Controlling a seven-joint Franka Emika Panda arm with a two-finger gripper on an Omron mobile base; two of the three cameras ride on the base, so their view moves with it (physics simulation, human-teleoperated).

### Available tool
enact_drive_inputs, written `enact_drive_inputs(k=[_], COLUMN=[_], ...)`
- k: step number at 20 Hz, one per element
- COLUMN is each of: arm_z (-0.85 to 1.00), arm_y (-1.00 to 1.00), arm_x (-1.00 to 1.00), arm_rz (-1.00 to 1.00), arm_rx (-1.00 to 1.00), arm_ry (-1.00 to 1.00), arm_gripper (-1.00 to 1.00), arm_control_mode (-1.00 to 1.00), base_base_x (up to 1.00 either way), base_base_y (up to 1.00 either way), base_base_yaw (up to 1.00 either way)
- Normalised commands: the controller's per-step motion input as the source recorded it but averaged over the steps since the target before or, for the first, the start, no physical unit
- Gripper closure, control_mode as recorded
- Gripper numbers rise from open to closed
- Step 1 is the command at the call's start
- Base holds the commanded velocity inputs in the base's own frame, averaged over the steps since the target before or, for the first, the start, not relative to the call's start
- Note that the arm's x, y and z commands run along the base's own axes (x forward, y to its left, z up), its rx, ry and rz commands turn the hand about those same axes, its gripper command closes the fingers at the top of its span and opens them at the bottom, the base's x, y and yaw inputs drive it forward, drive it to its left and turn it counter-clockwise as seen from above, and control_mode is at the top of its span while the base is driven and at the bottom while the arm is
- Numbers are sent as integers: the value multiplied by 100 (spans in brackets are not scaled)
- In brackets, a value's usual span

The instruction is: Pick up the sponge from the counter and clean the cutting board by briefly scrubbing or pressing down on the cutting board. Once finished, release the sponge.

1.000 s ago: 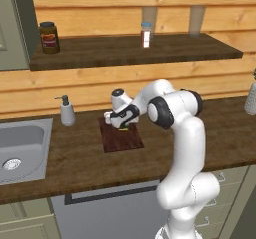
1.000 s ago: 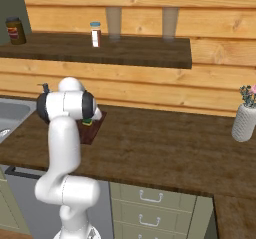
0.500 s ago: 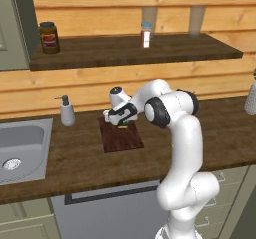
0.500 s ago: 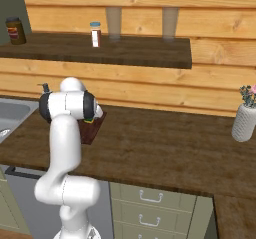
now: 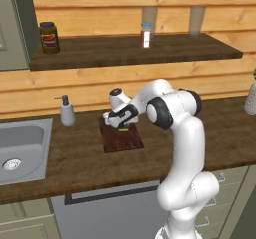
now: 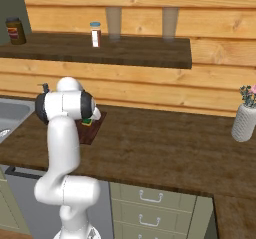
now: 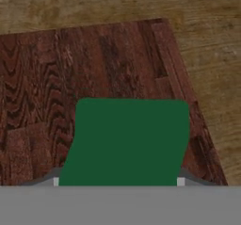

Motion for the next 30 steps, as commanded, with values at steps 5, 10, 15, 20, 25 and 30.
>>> enact_drive_inputs(k=[5, 10, 15, 20, 25, 30], arm_z=[-52, -50, -44, -35, -5, 0], arm_y=[-7, -11, -10, -9, -2, 0], arm_x=[-100, -100, -100, -94, -11, 30], arm_rz=[0, 0, 0, 0, 0, 0], arm_rx=[0, 0, 0, 0, 0, 0], arm_ry=[1, 1, 1, 0, -2, -3], arm_gripper=[100, 100, 100, 100, 100, 100], arm_control_mode=[-100, -100, -100, -100, -100, -100], base_base_x=[0, 0, 0, 0, 0, 0], base_base_y=[0, 0, 0, 0, 0, 0], base_base_yaw=[0, 0, 0, 0, 0, 0])
